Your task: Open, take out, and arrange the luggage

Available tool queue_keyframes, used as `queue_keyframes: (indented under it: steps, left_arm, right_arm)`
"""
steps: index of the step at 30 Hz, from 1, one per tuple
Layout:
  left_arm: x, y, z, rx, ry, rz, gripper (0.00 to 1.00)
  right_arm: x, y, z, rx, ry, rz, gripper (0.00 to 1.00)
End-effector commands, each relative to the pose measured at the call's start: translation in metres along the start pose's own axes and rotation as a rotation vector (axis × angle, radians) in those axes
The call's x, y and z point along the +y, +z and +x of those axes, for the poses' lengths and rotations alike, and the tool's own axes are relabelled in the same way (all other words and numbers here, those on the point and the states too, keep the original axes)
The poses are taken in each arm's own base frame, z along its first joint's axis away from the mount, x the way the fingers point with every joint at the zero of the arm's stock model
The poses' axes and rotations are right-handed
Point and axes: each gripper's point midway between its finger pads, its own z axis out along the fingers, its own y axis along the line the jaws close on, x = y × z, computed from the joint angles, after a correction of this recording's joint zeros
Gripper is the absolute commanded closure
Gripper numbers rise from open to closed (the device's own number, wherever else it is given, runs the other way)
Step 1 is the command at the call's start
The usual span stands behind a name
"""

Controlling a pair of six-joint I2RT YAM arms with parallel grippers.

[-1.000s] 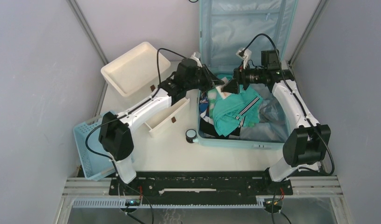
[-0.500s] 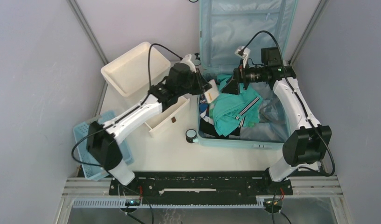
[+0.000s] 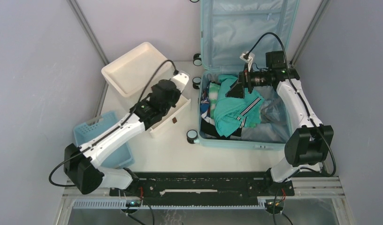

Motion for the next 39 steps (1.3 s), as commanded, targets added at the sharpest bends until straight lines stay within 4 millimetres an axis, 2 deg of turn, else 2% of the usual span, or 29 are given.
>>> queue_keyframes:
  steps: [1,9,15,25,29,33,36,39]
  left_arm:
    - [0.026,0.016,0.041,0.157,0.370,-0.129,1.00]
    - [0.015,0.052,0.085,0.318,0.494,-0.130,0.99]
    - [0.011,0.068,0.116,0.408,0.531,-0.127,0.95]
    - [0.024,0.081,0.158,0.517,0.527,-0.155,0.72]
    - [0.025,0.085,0.167,0.542,0.509,-0.164,0.59]
    - [0.024,0.086,0.169,0.565,0.478,-0.160,0.53]
    - [0.017,0.083,0.158,0.544,0.412,-0.127,0.51]
    - [0.009,0.077,0.138,0.502,0.304,-0.088,0.50]
  right_arm:
    - [0.002,0.001,-0.004,-0.012,-0.040,-0.015,0.08]
    - [-0.003,0.001,0.003,-0.005,-0.034,0.004,0.08]
    - [-0.005,0.000,0.004,-0.005,-0.027,0.010,0.08]
    - [-0.007,0.000,0.007,-0.003,-0.020,0.010,0.08]
    - [-0.008,0.000,0.007,-0.004,-0.020,0.012,0.08]
    - [-0.008,-0.002,0.007,-0.006,-0.021,0.017,0.08]
    - [-0.009,-0.002,0.007,-0.006,-0.018,0.018,0.08]
    - [-0.008,-0.002,0.007,-0.007,-0.019,0.016,0.08]
